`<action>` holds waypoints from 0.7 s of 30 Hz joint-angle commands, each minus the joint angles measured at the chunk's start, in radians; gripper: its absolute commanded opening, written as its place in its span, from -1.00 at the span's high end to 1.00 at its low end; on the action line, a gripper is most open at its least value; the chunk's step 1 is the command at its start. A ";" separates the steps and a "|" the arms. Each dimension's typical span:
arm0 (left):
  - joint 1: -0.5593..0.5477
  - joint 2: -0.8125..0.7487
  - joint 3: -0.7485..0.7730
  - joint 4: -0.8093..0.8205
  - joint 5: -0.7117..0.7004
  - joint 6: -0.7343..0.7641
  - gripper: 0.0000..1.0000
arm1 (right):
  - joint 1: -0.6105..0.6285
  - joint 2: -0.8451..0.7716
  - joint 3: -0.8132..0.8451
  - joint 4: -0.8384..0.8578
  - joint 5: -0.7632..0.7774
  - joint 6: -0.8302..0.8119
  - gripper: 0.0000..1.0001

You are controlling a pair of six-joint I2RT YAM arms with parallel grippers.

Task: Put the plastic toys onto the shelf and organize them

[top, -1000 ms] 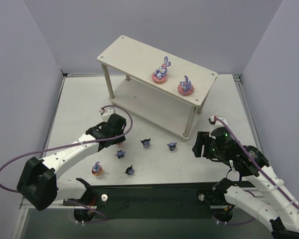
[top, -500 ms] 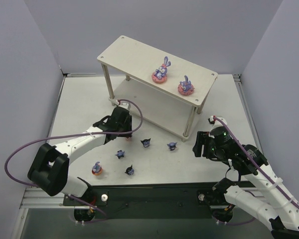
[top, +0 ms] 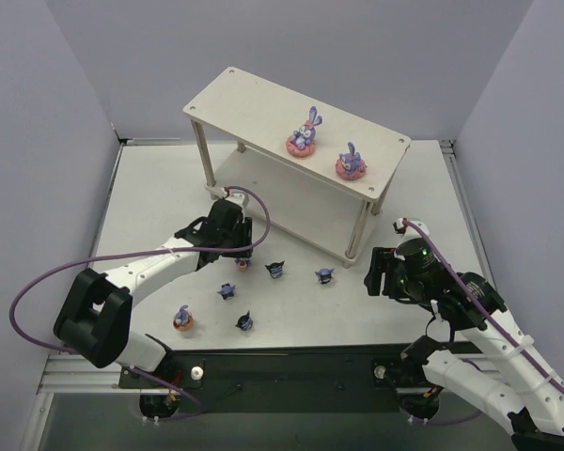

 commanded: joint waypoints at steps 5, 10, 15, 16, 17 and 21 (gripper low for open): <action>0.010 -0.041 0.009 0.048 -0.002 0.012 -0.43 | -0.009 0.008 0.035 -0.027 0.026 0.001 -0.20; 0.010 -0.077 -0.028 0.096 -0.017 0.022 -0.73 | -0.009 0.010 0.034 -0.030 0.023 -0.002 -0.20; 0.007 -0.108 -0.063 0.120 -0.016 0.027 -0.81 | -0.010 0.013 0.038 -0.032 0.023 -0.003 -0.20; 0.004 -0.127 -0.074 0.138 -0.011 0.027 -0.81 | -0.009 0.013 0.038 -0.033 0.021 -0.002 -0.20; 0.002 -0.140 -0.106 0.151 0.000 0.027 -0.81 | -0.010 0.013 0.038 -0.032 0.024 -0.003 -0.20; -0.030 -0.193 -0.170 0.194 -0.022 0.035 -0.79 | -0.009 0.019 0.040 -0.033 0.020 0.001 -0.20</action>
